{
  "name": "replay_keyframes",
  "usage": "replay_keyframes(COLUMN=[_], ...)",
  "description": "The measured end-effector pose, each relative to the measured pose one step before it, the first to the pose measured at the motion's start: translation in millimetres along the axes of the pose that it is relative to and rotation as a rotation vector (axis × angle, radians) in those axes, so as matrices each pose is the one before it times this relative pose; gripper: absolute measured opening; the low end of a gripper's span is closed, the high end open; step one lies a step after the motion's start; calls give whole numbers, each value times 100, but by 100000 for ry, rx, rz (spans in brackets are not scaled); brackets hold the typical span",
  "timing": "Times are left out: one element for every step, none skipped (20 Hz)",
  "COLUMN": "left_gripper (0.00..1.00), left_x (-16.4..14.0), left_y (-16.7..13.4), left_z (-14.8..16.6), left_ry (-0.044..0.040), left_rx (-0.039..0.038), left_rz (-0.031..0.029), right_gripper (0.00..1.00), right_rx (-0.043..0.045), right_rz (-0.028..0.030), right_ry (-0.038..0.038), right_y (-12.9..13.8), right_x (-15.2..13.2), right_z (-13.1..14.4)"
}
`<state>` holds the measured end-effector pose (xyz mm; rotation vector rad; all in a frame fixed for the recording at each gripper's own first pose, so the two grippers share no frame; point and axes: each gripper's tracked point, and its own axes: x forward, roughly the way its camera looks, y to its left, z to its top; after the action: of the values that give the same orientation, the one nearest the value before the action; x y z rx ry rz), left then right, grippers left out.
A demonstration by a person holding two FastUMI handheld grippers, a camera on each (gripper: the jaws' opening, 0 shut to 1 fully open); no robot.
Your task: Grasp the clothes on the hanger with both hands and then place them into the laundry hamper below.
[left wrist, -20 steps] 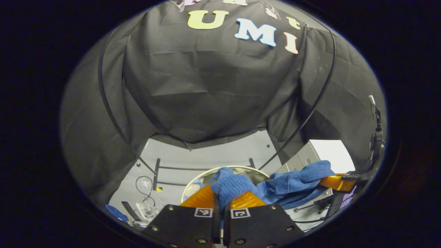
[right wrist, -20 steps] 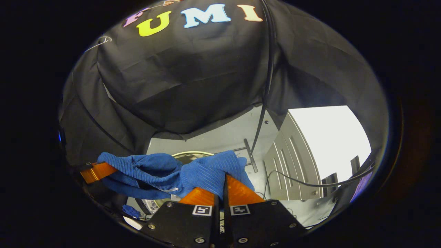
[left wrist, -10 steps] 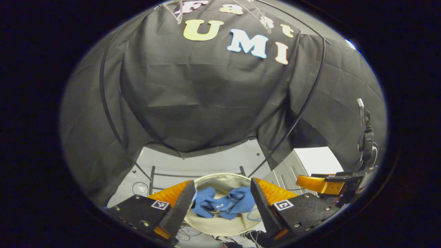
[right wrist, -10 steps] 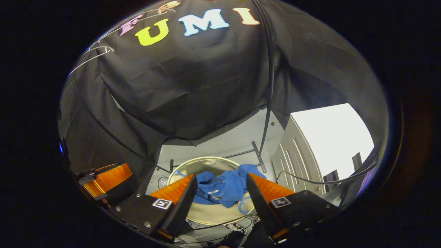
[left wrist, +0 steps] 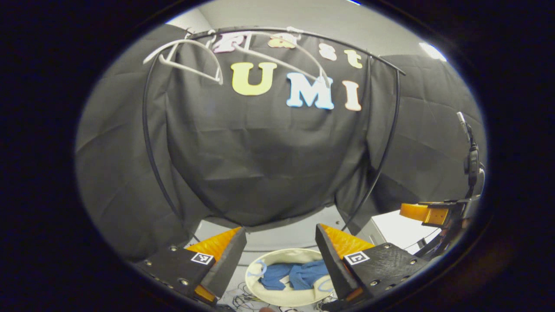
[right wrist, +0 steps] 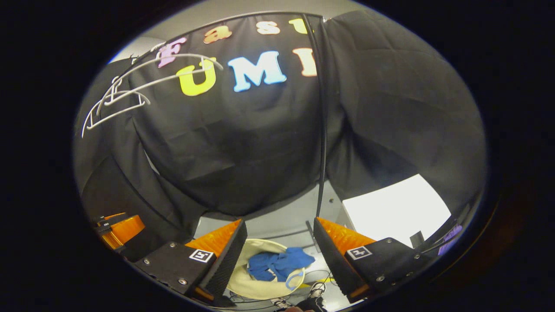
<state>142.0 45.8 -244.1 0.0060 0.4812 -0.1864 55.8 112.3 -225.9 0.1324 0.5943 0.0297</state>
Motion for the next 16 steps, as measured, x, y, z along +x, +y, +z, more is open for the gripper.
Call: replay_keyframes(left_gripper=[96,95,95,95,94,94,93,93,96,95,95,95,95,95,95,95], left_x=[-641,-567,-950,-482,-512,-674,-685,-659,-572,-621,-699,-900,-994,-651,-646,-621], left_y=[-49,409,280,208,72,198,152,342,255,301,-30,-154,-136,278,526,486], left_z=[1253,1514,2204,1877,2115,1924,2030,2092,1803,1770,1441,1632,1410,1531,1731,1613], left_ry=[-1586,-1896,-2512,-3069,-3048,-3285,-3642,-3655,-2944,-2623,-3012,-3800,-3984,-4167,-4545,-4170], left_rx=[1113,1041,693,266,145,9,-222,-490,-289,-338,-431,-922,-757,-140,240,-273], left_rz=[460,1326,1064,585,588,407,376,527,409,483,454,114,-201,449,1535,1702], right_gripper=[95,95,95,96,92,92,92,92,92,95,100,97,94,91,91,91], right_rx=[-831,-773,-600,-345,-390,-560,-785,-857,-710,-297,-98,-258,-267,-392,-549,-644], right_rz=[-756,-550,-194,-243,-356,-573,-579,-606,-660,-586,-405,-788,-2221,-2475,-1708,-864], right_ry=[-3700,-3486,-3459,-3323,-3373,-3561,-4020,-4152,-3695,-3197,-3349,-3648,-5089,-5353,-4601,-3805], right_y=[-306,-452,-285,-173,-237,-263,-368,-384,-266,-415,-387,-439,-673,-849,-650,-333], right_x=[-608,-628,-409,-658,-568,-408,-534,-534,-739,-419,-610,-642,-732,-645,-469,-592], right_z=[1597,1754,1562,1727,1508,1693,1747,1787,1347,1181,1243,1457,1623,1755,1280,1260])
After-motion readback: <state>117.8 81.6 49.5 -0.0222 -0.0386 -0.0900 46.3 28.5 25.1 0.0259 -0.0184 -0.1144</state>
